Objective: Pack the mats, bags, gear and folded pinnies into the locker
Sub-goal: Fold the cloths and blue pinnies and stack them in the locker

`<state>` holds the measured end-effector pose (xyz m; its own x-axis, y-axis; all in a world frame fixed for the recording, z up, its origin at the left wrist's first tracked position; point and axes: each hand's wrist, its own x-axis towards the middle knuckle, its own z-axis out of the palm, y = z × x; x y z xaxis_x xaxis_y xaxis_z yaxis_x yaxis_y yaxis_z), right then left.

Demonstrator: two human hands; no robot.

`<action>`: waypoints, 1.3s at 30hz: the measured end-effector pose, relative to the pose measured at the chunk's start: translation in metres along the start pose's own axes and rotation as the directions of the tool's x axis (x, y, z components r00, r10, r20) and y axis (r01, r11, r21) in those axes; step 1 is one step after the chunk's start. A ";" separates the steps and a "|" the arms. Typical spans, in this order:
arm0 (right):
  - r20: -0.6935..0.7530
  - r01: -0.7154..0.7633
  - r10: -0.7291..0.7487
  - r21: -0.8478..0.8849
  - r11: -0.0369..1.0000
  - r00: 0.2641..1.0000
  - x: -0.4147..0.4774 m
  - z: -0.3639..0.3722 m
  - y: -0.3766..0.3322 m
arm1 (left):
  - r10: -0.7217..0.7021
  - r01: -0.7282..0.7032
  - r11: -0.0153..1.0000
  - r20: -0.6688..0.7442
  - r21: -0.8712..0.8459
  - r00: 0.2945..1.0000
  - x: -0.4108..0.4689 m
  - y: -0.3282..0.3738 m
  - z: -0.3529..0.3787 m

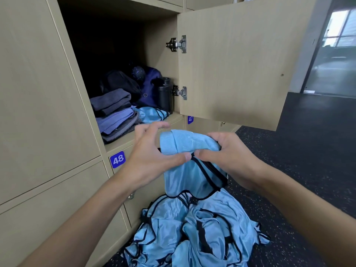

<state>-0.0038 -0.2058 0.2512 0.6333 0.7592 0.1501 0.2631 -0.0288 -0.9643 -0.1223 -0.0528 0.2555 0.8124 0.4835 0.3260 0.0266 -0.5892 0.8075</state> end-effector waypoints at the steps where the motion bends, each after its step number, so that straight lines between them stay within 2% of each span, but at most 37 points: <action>1: -0.003 -0.002 0.002 0.010 1.000 1.000 0.000 -0.001 -0.001 | 0.015 -0.017 0.996 0.021 0.084 1.000 -0.001 0.001 0.000; 2: -0.003 -0.008 0.008 0.032 0.999 1.000 -0.001 -0.002 -0.002 | 0.022 -0.027 0.995 0.052 0.097 0.998 -0.001 0.001 -0.001; 4: 0.017 -0.016 0.015 0.092 0.996 1.000 -0.003 -0.004 -0.005 | 0.051 -0.049 0.999 0.081 -0.025 0.995 -0.001 -0.001 -0.001; 8: -0.003 0.003 -0.003 0.182 0.983 1.000 -0.004 -0.004 -0.006 | 0.065 -0.065 0.974 -0.006 -0.218 0.998 -0.001 0.004 0.002; 12: 0.028 0.045 -0.054 0.259 0.965 0.998 -0.004 0.003 0.000 | -0.106 0.052 0.892 -0.096 -0.449 0.990 0.000 0.007 0.006; 14: 0.035 0.087 -0.096 0.190 0.978 0.995 -0.003 0.008 0.004 | -0.180 0.083 0.841 -0.130 -0.535 0.975 0.000 0.008 0.007; 16: -0.016 0.143 -0.142 0.136 0.980 0.990 -0.002 0.010 0.004 | -0.228 0.123 0.792 -0.102 -0.598 0.968 0.001 0.008 0.007; 18: -0.092 0.183 -0.170 0.155 0.971 0.981 0.000 0.009 0.000 | -0.190 0.134 0.795 -0.033 -0.592 0.981 -0.001 0.009 0.007; 21: -0.156 0.194 -0.163 0.208 0.959 0.974 0.001 0.003 -0.003 | -0.025 0.039 0.851 0.033 -0.524 0.999 -0.005 0.006 0.006; 25: -0.166 0.238 -0.218 0.112 0.965 0.962 0.004 -0.005 -0.005 | 0.107 -0.041 0.903 0.133 -0.428 0.985 -0.004 0.000 -0.002; 28: -0.162 0.243 -0.225 0.104 0.964 0.961 0.004 -0.007 -0.005 | 0.110 -0.039 0.947 0.207 -0.320 0.972 -0.006 0.002 -0.005; 32: -0.070 0.133 -0.123 0.165 0.977 0.990 0.001 -0.009 -0.006 | 0.045 0.014 0.964 0.216 -0.267 0.975 -0.006 0.003 -0.009; 35: 0.091 0.077 -0.078 0.017 0.997 0.993 -0.004 -0.013 -0.009 | -0.007 0.050 0.951 0.142 -0.307 0.990 -0.005 0.005 -0.011; 37: 0.127 0.091 -0.071 -0.165 0.982 0.989 -0.007 -0.015 -0.012 | -0.005 0.044 0.935 0.111 -0.351 0.994 -0.007 0.007 -0.012; 39: 0.127 0.108 -0.064 -0.375 0.921 0.990 -0.009 -0.013 -0.014 | -0.001 0.039 0.925 0.098 -0.377 0.995 -0.010 0.009 -0.012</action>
<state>-0.0037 -0.2208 0.2658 0.5177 0.8358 0.1829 0.5832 -0.1883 -0.7902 -0.1371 -0.0558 0.2655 0.8658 0.4182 0.2749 -0.1636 -0.2827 0.9452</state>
